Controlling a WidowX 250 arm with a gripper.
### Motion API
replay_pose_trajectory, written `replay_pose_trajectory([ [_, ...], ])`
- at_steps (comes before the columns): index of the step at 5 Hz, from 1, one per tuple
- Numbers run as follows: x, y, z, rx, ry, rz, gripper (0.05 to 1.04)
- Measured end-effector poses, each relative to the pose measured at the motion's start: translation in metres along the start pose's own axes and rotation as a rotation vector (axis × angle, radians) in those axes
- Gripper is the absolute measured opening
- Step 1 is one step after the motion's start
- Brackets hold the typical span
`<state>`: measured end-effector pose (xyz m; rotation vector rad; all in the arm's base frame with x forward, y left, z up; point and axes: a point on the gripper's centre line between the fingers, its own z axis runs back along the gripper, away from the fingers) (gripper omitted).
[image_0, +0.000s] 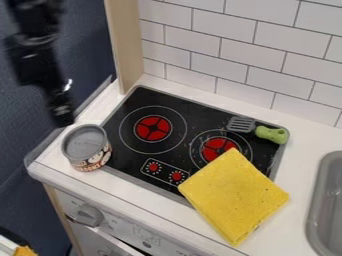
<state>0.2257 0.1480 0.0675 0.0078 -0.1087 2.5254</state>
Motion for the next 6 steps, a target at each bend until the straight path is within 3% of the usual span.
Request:
replay_pose_trajectory([
  [1,0.024,0.004,-0.019,-0.035,-0.053,-0.026,1.000],
  [2,0.038,0.000,-0.028,-0.056,-0.049,-0.029,1.000],
  [6,0.042,0.006,-0.037,-0.086,-0.070,-0.052,1.000],
])
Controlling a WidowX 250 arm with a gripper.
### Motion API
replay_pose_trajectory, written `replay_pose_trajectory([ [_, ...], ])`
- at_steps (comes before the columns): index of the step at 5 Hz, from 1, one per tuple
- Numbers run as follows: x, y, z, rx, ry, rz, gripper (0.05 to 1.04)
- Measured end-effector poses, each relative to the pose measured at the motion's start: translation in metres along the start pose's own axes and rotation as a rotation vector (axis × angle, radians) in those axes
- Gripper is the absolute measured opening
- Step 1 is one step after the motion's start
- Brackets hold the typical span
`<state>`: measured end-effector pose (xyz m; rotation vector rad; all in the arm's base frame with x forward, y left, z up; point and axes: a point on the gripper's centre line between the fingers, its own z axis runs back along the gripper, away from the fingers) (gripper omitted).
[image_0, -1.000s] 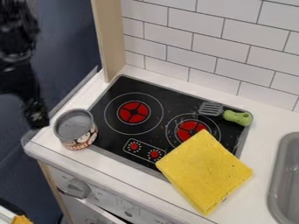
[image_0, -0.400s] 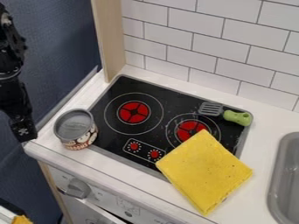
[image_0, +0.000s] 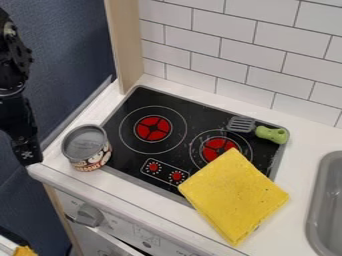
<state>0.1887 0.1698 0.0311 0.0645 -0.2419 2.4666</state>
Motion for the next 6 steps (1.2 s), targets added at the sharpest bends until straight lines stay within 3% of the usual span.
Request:
replay_pose_trajectory([
  [6,0.0006,0.0053,-0.0018,-0.017,-0.016,0.002,1.000],
])
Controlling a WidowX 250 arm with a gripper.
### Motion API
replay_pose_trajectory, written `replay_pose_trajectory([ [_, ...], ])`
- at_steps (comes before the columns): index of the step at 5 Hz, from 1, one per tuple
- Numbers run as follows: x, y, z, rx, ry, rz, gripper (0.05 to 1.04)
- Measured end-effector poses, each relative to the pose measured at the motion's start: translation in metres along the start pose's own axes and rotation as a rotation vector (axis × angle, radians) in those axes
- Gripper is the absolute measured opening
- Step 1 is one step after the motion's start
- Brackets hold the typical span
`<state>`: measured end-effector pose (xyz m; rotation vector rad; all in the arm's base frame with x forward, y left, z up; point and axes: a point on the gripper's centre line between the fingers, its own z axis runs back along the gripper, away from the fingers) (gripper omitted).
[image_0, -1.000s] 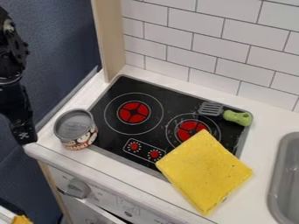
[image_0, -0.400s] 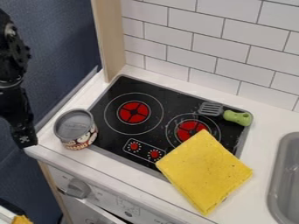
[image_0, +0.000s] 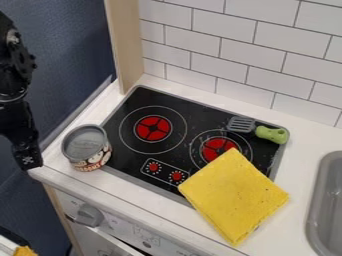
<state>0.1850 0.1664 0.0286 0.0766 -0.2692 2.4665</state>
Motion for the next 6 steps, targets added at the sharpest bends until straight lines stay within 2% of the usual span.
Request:
replay_pose_trajectory([
  [2,-0.006,0.001,0.000,0.004,0.006,0.009,1.000],
  [6,-0.035,-0.005,-0.029,0.044,-0.037,0.017,0.997],
])
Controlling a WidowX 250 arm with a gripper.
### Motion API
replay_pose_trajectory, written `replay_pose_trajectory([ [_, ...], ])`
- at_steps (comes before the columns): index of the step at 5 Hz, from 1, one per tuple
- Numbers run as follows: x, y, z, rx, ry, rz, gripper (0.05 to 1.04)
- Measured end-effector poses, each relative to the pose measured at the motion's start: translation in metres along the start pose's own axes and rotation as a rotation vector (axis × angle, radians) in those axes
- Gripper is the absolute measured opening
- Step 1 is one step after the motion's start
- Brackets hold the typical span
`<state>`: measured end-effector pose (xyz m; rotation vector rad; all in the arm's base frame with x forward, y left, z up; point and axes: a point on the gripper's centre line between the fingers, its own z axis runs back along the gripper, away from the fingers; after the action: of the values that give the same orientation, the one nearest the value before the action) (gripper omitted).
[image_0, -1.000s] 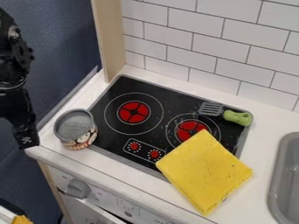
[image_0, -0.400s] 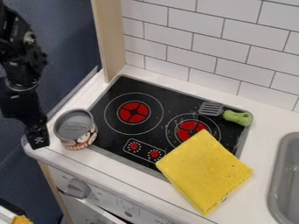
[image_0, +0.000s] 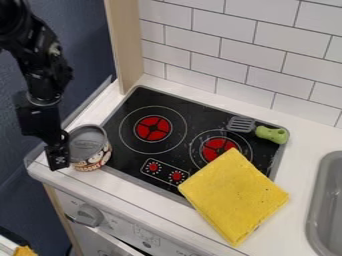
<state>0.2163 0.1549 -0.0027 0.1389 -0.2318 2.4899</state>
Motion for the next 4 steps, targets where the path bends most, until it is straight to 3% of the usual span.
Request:
replay_pose_trajectory([
  [3,-0.032,0.002,-0.003,0.011,0.000,-0.007,0.999],
  [4,-0.052,0.003,0.006,0.028,0.035,-0.017,0.999],
])
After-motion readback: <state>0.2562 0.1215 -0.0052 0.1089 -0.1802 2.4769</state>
